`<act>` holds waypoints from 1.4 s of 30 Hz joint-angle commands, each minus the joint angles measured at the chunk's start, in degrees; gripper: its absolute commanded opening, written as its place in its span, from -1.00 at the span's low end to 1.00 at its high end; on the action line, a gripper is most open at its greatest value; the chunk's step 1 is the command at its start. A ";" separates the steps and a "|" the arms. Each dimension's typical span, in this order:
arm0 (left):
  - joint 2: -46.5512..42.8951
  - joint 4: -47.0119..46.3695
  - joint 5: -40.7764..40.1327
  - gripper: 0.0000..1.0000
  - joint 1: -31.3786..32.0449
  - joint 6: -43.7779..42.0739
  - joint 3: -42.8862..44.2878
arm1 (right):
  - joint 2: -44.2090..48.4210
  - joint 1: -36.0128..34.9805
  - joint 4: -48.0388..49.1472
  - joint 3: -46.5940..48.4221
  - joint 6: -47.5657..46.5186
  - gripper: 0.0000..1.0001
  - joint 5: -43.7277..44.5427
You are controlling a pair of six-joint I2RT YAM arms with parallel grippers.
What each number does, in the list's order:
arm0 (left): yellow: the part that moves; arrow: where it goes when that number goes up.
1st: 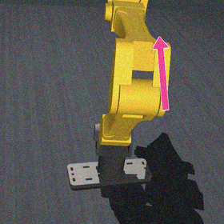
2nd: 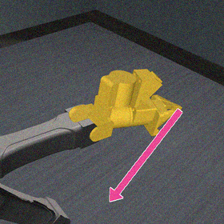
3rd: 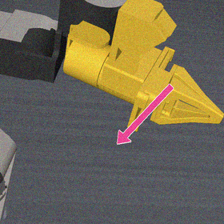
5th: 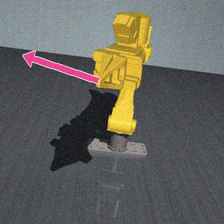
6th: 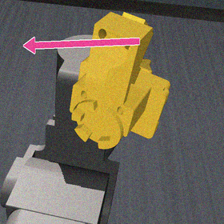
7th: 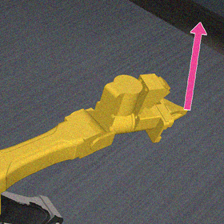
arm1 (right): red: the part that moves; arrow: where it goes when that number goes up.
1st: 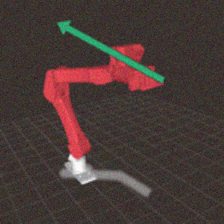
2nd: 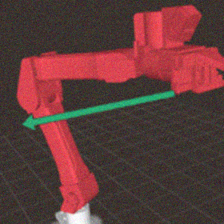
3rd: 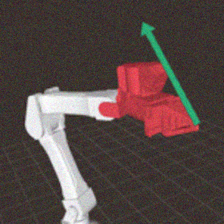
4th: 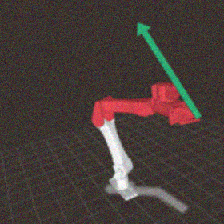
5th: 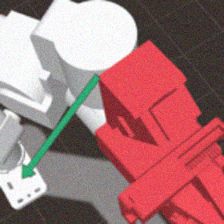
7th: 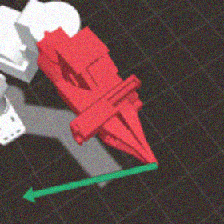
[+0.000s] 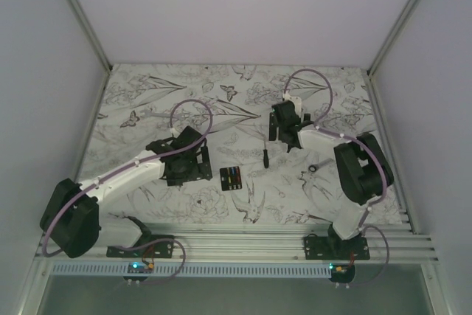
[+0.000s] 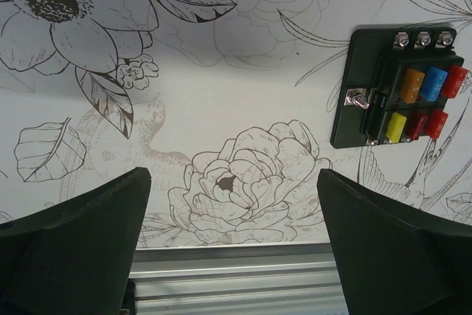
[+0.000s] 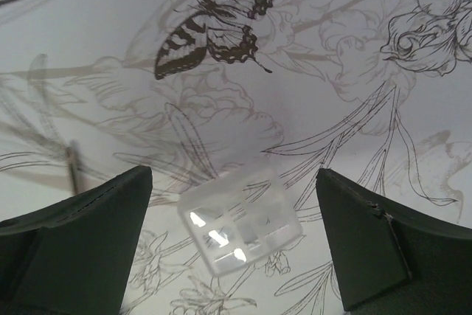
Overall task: Snap on the fuse box
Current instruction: Pick up the fuse box cover from the center of the board.
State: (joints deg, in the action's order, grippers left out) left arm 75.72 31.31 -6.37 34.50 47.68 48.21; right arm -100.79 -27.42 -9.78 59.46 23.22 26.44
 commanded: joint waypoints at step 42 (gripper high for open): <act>3.14 -7.56 10.54 0.74 -0.89 1.20 -4.25 | 8.87 7.95 3.03 -12.28 7.16 0.31 -6.21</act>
State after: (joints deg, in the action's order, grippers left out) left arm 77.14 25.10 1.98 33.76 47.64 45.19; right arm -94.21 -19.97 -8.14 47.48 29.43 20.86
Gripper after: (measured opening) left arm 0.907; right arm 0.683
